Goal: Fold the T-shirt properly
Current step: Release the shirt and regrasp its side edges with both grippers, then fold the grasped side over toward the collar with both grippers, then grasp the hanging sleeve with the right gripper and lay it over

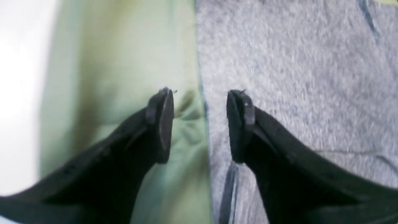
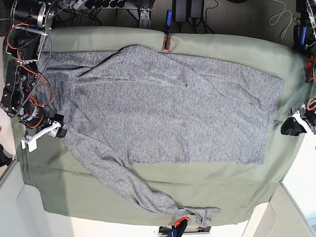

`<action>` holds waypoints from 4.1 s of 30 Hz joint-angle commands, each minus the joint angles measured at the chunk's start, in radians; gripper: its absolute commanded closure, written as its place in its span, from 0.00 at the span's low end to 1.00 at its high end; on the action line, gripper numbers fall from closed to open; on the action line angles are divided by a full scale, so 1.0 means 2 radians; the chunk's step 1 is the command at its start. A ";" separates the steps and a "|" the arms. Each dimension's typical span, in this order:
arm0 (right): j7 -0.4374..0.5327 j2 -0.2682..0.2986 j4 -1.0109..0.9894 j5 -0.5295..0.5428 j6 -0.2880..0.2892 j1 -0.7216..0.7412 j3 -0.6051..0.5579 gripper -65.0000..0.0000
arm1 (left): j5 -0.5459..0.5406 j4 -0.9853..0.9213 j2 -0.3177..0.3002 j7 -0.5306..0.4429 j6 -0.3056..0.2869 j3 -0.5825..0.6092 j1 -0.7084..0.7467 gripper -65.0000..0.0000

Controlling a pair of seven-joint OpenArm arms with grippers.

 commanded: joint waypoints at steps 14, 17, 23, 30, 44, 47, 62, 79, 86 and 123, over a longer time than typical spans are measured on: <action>-0.029 -0.009 0.007 0.000 0.002 -0.013 -0.001 0.45 | 0.200 -0.283 0.096 -0.268 0.119 0.140 -0.228 0.53; -0.028 -0.010 0.007 0.001 0.002 -0.013 -0.001 0.45 | 0.209 -0.326 0.112 -0.280 0.118 0.139 -0.243 0.53; -0.028 -0.010 0.007 0.002 0.002 -0.013 -0.001 0.45 | 0.208 -0.343 0.118 -0.291 0.116 0.139 -0.239 0.53; -0.028 -0.010 0.007 0.012 0.002 -0.013 -0.001 0.45 | 0.182 -0.330 0.118 -0.299 -0.003 0.139 -0.241 0.53; -0.012 -0.009 0.014 0.013 0.019 -0.013 -0.001 1.00 | 0.181 -0.320 0.108 -0.302 -0.003 0.139 -0.241 1.00; -0.017 -0.009 0.039 0.013 0.023 -0.015 -0.001 1.00 | 0.173 -0.285 0.087 -0.301 -0.003 0.139 -0.231 1.00; -0.034 -0.002 0.206 -0.005 0.023 -0.106 0.000 1.00 | 0.108 -0.010 -0.012 -0.232 -0.003 0.132 -0.065 1.00; -0.044 0.034 0.289 -0.003 0.028 -0.226 0.034 1.00 | 0.105 0.159 -0.056 -0.153 -0.003 0.033 0.126 1.00; -0.043 0.053 0.289 0.028 0.028 -0.254 0.034 1.00 | 0.116 0.167 -0.044 -0.153 -0.003 0.033 0.159 0.99; 0.091 -0.079 0.025 -0.081 -0.008 0.030 -0.076 0.46 | 0.035 0.169 -0.035 -0.111 -0.003 -0.015 0.159 0.66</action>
